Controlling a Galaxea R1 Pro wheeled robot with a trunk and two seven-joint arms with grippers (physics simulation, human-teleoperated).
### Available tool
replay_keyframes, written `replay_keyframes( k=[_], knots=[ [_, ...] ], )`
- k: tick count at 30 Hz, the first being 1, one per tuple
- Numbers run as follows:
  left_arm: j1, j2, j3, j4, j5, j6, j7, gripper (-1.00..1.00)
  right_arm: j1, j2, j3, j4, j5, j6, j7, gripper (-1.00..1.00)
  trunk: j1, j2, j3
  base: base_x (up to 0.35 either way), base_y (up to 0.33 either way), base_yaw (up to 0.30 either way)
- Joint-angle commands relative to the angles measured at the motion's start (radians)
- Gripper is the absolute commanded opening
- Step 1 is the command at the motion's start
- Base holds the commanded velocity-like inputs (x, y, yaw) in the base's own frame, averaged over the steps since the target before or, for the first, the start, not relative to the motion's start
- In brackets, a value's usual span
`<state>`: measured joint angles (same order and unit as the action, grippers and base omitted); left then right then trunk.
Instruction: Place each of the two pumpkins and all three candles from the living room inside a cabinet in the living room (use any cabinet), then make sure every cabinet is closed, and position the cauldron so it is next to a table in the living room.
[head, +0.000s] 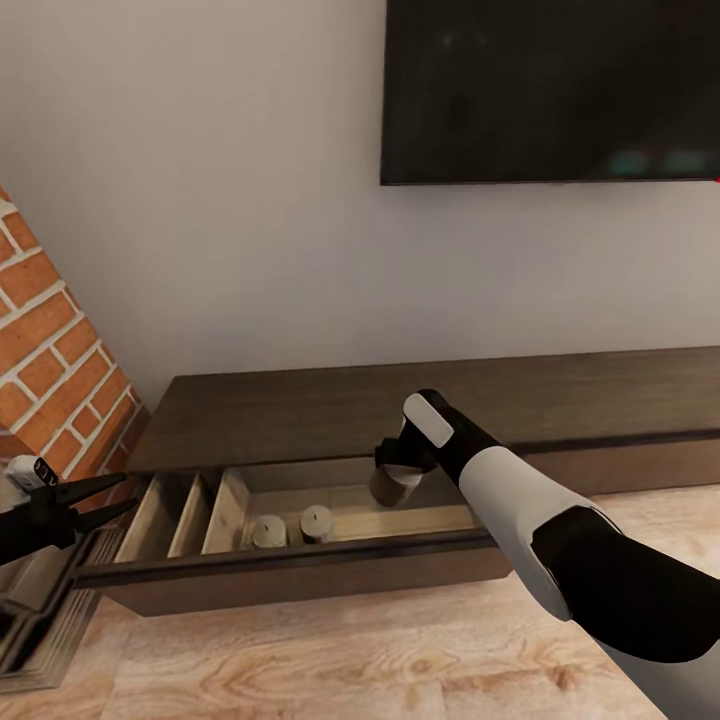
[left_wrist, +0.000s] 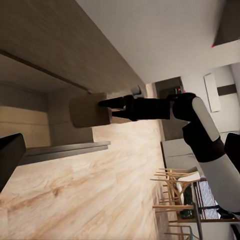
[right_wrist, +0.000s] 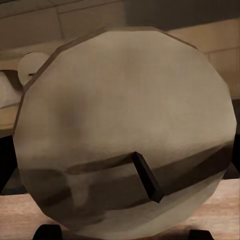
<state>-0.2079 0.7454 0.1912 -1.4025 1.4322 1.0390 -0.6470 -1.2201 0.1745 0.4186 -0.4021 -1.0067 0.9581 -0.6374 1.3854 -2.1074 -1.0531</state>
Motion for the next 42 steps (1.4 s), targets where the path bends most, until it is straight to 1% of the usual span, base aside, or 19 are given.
replay_keyframes(
  k=[1,6,11,17,24,38,40,42],
  knots=[
    [-0.001,0.000,0.001,0.000,-0.003,0.004,-0.005,1.00,-0.001,0.000,0.003,0.000,-0.009,0.001,-0.008,-1.00,0.004,-0.008,-0.004,0.000,0.000,0.000],
    [-0.001,0.000,-0.001,0.000,-0.002,0.004,-0.005,1.00,-0.001,0.000,0.004,0.042,-0.007,-0.007,-0.009,-1.00,0.023,-0.043,-0.020,0.000,0.000,0.000],
    [0.000,0.000,-0.002,0.000,-0.002,0.004,-0.005,1.00,-0.001,0.000,0.005,0.050,0.001,-0.025,-0.008,-1.00,0.042,-0.078,-0.035,0.000,0.000,0.000],
    [-0.001,0.000,-0.004,0.000,-0.002,0.004,-0.005,1.00,-0.001,0.000,0.006,0.051,0.005,-0.030,-0.008,-1.00,0.065,-0.120,-0.054,0.000,0.000,0.000],
    [-0.001,-0.001,-0.004,0.000,-0.002,0.004,-0.005,1.00,-0.001,0.000,0.006,0.051,0.006,-0.032,-0.007,-1.00,0.065,-0.120,-0.054,0.001,0.000,0.000],
    [-0.001,-0.007,-0.004,0.000,-0.002,0.001,-0.003,1.00,-0.001,0.000,0.008,0.051,0.008,-0.033,-0.007,-1.00,0.065,-0.120,-0.054,0.080,0.029,0.000],
    [-0.001,-0.007,-0.002,0.000,-0.003,0.001,-0.003,1.00,-0.001,0.000,0.009,0.051,0.008,-0.044,-0.007,-1.00,0.065,-0.120,-0.054,0.008,0.000,0.000],
    [-0.001,-0.007,-0.001,0.000,-0.004,0.001,-0.004,1.00,-0.001,0.000,0.009,0.051,0.008,-0.071,-0.006,-1.00,0.065,-0.120,-0.054,0.003,0.000,0.000]
  ],
)
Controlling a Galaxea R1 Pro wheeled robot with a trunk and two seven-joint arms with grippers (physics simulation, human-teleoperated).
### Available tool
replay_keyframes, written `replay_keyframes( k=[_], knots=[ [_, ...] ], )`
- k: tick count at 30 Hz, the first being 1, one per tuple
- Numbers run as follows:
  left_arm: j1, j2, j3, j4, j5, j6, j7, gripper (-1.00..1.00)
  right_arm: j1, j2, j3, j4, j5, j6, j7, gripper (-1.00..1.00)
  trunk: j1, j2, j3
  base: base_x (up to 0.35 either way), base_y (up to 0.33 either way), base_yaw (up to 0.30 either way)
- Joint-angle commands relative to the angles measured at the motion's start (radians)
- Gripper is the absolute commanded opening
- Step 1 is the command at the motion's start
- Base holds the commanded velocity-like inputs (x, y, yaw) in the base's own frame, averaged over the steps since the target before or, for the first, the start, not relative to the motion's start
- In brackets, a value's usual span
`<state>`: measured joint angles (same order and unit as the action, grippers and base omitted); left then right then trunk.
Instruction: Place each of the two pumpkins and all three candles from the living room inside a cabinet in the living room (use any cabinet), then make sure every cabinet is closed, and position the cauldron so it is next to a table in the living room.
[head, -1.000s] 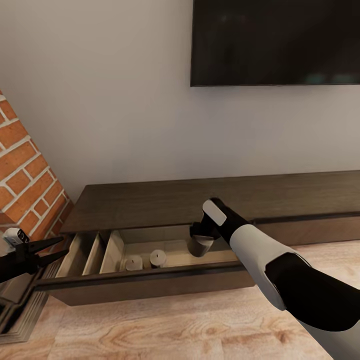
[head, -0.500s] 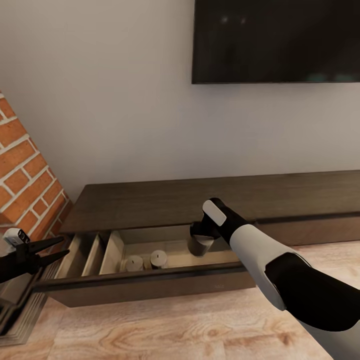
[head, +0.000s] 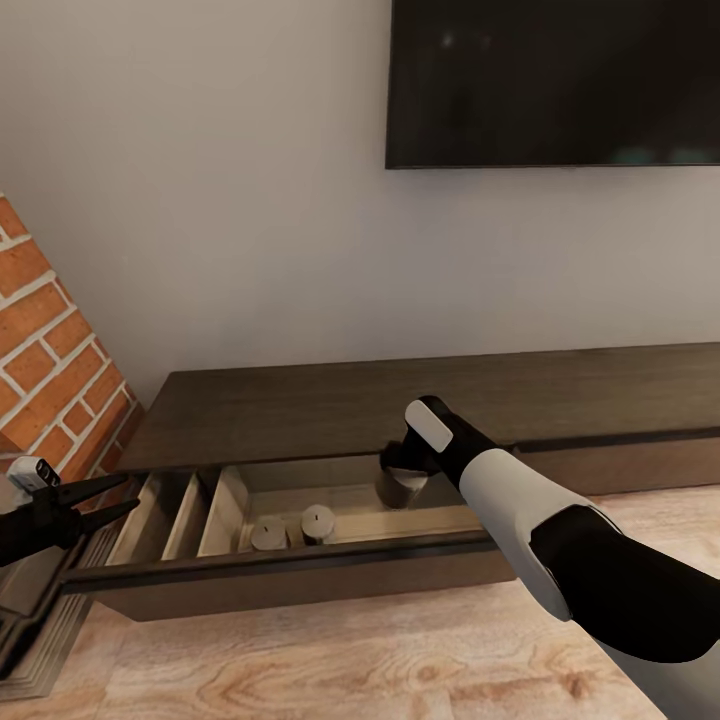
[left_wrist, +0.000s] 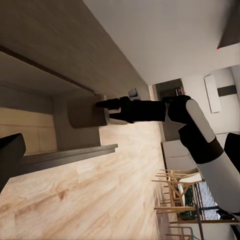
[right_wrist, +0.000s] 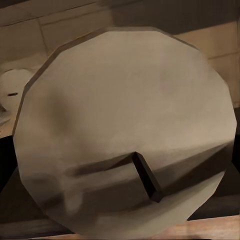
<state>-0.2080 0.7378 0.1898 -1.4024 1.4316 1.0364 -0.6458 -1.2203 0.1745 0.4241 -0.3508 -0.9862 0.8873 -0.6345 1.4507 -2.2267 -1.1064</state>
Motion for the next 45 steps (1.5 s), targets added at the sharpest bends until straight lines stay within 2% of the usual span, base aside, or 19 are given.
replay_keyframes(
  k=[1,5,9,12,43,45],
  knots=[
    [-0.001,0.000,0.001,0.000,-0.003,0.004,-0.005,1.00,-0.001,0.000,0.004,0.000,-0.012,-0.006,-0.009,-1.00,0.000,0.000,-0.001,0.001,0.000,0.000],
    [-0.001,0.000,0.003,0.000,-0.003,0.005,-0.006,1.00,-0.001,0.000,0.009,0.000,-0.012,-0.016,-0.008,-1.00,0.004,-0.007,-0.004,0.000,0.000,0.000],
    [-0.001,0.000,0.003,0.000,-0.003,0.005,-0.006,1.00,-0.001,0.000,0.067,0.000,-0.012,-0.025,-0.008,-1.00,0.019,-0.035,-0.017,0.000,0.000,0.000],
    [-0.001,0.000,0.003,0.000,-0.003,0.005,-0.006,1.00,-0.001,0.000,0.085,0.000,-0.012,-0.039,-0.008,-1.00,0.031,-0.056,-0.026,0.000,0.000,0.000],
    [-0.001,0.000,0.004,0.000,-0.002,0.005,-0.006,1.00,-0.001,0.000,0.090,-0.002,-0.016,-0.046,0.002,-1.00,0.149,-0.273,-0.123,0.000,0.000,0.000],
    [-0.001,0.000,0.003,0.000,-0.002,0.005,-0.006,1.00,-0.001,0.000,0.090,-0.002,-0.016,-0.046,0.002,-1.00,0.150,-0.274,-0.131,0.000,0.000,0.000]
  ],
)
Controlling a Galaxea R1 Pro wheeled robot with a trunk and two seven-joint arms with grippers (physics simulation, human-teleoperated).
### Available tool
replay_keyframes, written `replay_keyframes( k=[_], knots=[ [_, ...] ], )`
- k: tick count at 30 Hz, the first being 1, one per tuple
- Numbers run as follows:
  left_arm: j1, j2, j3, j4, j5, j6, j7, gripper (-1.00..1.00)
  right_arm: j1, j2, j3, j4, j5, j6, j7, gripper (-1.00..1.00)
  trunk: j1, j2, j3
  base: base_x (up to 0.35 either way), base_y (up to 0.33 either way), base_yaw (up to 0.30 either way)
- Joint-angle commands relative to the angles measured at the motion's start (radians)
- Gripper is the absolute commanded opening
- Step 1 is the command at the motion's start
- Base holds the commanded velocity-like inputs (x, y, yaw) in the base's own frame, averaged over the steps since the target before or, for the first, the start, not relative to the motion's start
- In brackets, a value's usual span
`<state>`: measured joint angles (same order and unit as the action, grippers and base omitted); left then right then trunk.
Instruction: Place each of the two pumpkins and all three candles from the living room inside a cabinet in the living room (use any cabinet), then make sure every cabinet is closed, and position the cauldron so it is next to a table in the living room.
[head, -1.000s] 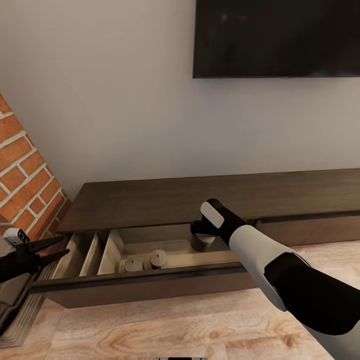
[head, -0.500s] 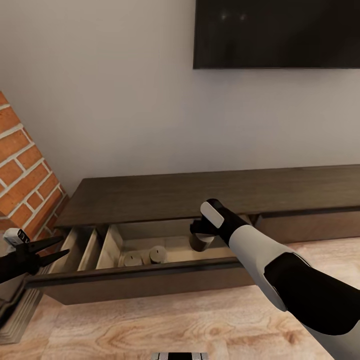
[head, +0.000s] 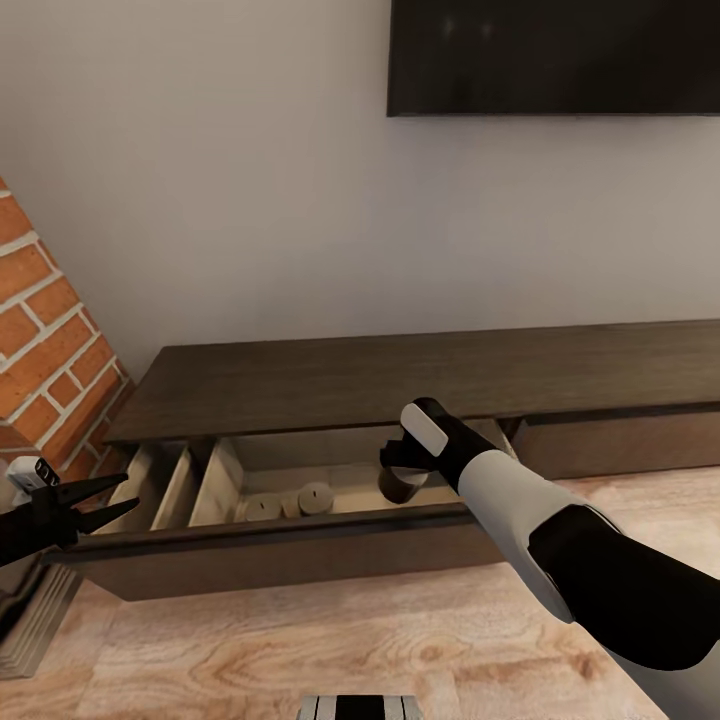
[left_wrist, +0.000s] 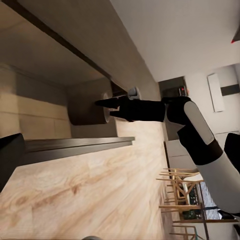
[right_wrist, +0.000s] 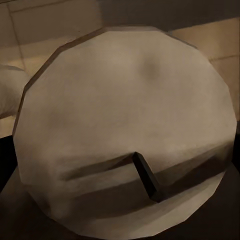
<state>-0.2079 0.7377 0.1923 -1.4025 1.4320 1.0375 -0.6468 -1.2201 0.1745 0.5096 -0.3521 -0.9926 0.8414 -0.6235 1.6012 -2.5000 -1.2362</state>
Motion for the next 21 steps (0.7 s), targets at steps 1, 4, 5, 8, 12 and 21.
replay_keyframes(
  k=[1,4,5,8,12,21],
  knots=[
    [-0.001,0.000,0.001,0.000,-0.002,0.004,-0.005,1.00,-0.001,0.000,0.004,-0.001,-0.009,0.000,-0.008,-1.00,0.000,-0.001,-0.005,0.000,0.000,0.000],
    [-0.001,0.000,0.001,0.000,-0.002,0.004,-0.005,1.00,-0.001,0.000,0.004,-0.002,-0.008,0.000,-0.008,-1.00,0.000,-0.001,-0.005,0.000,0.000,0.000],
    [-0.001,0.000,0.001,0.000,-0.002,0.004,-0.005,1.00,-0.001,0.000,0.004,-0.002,-0.009,0.000,-0.008,-1.00,0.000,-0.001,-0.005,0.000,0.000,0.000],
    [-0.001,0.000,0.001,0.000,-0.002,0.004,-0.005,1.00,-0.001,0.000,0.004,-0.002,-0.009,0.000,-0.008,-1.00,0.000,-0.001,-0.005,0.000,0.000,0.000],
    [-0.001,0.000,0.000,0.000,-0.002,0.004,-0.005,1.00,-0.001,0.000,0.004,-0.002,-0.009,0.000,-0.008,-1.00,0.000,-0.001,-0.005,0.000,0.000,0.000],
    [-0.001,0.000,0.000,0.000,-0.002,0.004,-0.005,1.00,-0.001,0.000,0.004,-0.004,-0.009,-0.001,-0.008,-1.00,0.000,-0.001,-0.005,0.077,0.019,0.032]
  ],
)
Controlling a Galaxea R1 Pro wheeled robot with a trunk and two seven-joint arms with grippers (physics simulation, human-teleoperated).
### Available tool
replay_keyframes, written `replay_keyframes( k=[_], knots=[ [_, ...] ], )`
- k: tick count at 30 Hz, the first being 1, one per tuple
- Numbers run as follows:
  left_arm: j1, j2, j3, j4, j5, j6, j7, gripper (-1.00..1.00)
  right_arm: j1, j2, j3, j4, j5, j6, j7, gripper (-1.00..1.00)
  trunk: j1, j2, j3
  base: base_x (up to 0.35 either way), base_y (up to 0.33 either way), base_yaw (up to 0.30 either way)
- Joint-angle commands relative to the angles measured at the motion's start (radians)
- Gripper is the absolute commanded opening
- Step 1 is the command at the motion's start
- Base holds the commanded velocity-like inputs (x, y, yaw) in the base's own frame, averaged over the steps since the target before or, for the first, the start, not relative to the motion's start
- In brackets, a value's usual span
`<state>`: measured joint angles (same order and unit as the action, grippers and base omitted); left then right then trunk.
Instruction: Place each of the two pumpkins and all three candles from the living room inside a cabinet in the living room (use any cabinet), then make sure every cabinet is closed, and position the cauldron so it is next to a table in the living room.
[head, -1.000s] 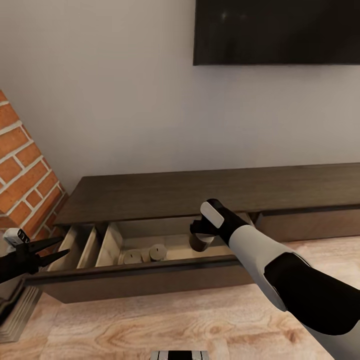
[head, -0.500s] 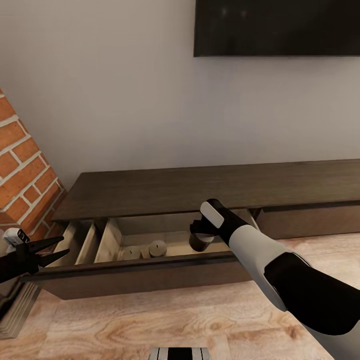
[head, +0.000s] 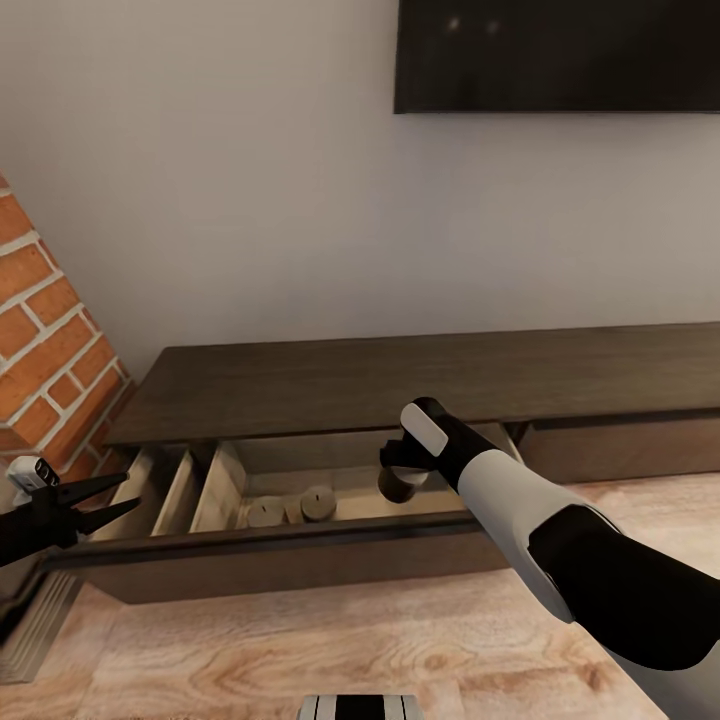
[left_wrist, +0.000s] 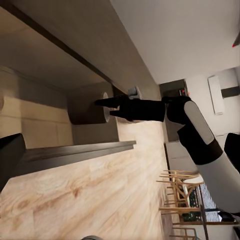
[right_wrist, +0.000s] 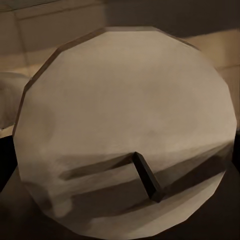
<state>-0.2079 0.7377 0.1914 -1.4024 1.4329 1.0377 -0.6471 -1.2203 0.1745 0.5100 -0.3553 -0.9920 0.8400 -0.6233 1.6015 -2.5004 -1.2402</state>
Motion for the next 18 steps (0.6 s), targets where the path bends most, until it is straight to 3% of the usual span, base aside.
replay_keyframes(
  k=[1,13,18],
  knots=[
    [-0.001,0.000,0.001,0.000,-0.003,0.004,-0.005,1.00,-0.001,0.000,0.004,-0.001,-0.010,0.001,-0.009,-1.00,0.000,0.000,-0.001,0.007,0.002,0.157],
    [-0.001,0.000,0.000,0.000,-0.004,0.003,-0.003,1.00,-0.001,0.000,0.004,-0.001,-0.010,0.002,-0.009,-1.00,0.000,0.000,-0.001,0.113,0.031,0.034],
    [-0.001,0.000,0.001,0.000,-0.004,0.004,-0.004,1.00,-0.001,0.000,0.004,-0.001,-0.010,0.002,-0.009,-1.00,0.000,-0.001,-0.005,0.033,0.000,0.197]
  ],
)
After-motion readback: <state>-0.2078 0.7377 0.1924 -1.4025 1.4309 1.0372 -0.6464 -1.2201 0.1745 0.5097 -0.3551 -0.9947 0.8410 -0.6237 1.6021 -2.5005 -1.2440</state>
